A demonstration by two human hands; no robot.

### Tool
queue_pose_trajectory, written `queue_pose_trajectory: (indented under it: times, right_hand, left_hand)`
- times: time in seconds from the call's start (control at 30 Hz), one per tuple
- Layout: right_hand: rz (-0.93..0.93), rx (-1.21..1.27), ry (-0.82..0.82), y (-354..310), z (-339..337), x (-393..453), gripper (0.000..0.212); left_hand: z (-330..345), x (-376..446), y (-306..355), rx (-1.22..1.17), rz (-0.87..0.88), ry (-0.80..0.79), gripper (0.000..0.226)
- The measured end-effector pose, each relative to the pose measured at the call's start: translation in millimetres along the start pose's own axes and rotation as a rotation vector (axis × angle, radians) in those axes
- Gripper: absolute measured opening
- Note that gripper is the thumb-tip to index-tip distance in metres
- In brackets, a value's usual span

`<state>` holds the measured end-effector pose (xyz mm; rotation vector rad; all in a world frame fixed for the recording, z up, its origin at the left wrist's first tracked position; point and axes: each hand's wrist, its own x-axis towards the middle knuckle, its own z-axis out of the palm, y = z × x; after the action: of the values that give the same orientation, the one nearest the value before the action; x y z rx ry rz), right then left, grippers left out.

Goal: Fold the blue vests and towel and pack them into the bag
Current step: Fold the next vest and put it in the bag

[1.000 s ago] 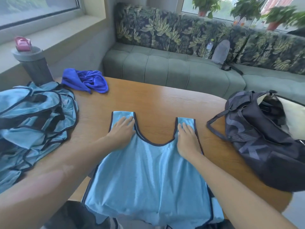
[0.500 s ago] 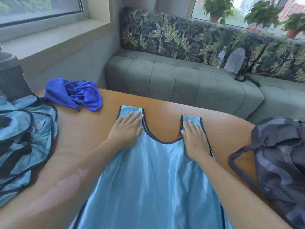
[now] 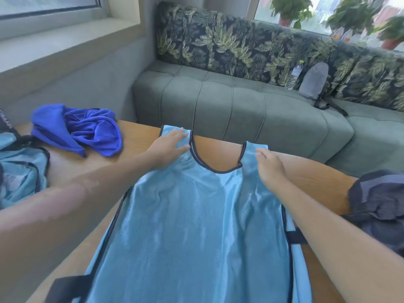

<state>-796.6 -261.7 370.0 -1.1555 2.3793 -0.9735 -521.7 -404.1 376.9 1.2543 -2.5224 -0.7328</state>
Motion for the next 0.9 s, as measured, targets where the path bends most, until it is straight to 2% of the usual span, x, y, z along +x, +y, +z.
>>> queue_pose_trajectory:
  times: [0.07,0.13,0.2,0.33,0.47,0.53,0.6,0.73,0.83,0.9]
  right_hand:
    - [0.001,-0.033,0.062,-2.3,-21.8,-25.6,0.040]
    - [0.009,-0.033,0.056,-3.9,-34.8,-65.7,0.039]
    - [0.003,-0.047,-0.034,-2.4,-37.4,-118.2,0.041]
    - [-0.141,-0.329,-0.226,15.0,-34.7,-218.4,0.057]
    - [-0.209,-0.523,-0.351,21.6,-39.7,-292.1,0.084]
    - [-0.245,-0.631,-0.359,37.0,-45.2,-306.7,0.098]
    - [-0.264,-0.732,-0.342,58.0,-54.7,-308.3,0.103]
    - [-0.187,-0.811,-0.316,86.8,-93.4,-309.3,0.111]
    - [-0.149,-0.919,-0.302,93.1,-116.9,-313.5,0.105]
    - [-0.135,-0.948,-0.272,87.2,-122.6,-323.4,0.081]
  left_hand:
    - [-5.8,-21.9,4.8,0.057,-0.014,0.076,0.057]
    - [-4.3,-56.3,11.6,0.081,-0.054,0.078,0.058]
    - [2.5,-101.3,21.1,0.088,-0.081,0.034,0.058]
    - [21.2,-199.0,44.0,0.195,-0.060,0.084,0.061]
    - [44.0,-266.2,57.1,0.307,-0.076,-0.070,0.072]
    - [54.3,-287.1,59.4,0.329,-0.082,-0.107,0.079]
    - [61.2,-297.8,55.8,0.344,-0.093,-0.125,0.083]
    - [60.9,-305.0,54.2,0.402,-0.117,-0.130,0.084]
    - [51.8,-300.9,58.2,0.306,-0.120,-0.181,0.074]
    - [44.3,-302.0,58.5,0.211,-0.108,-0.157,0.068]
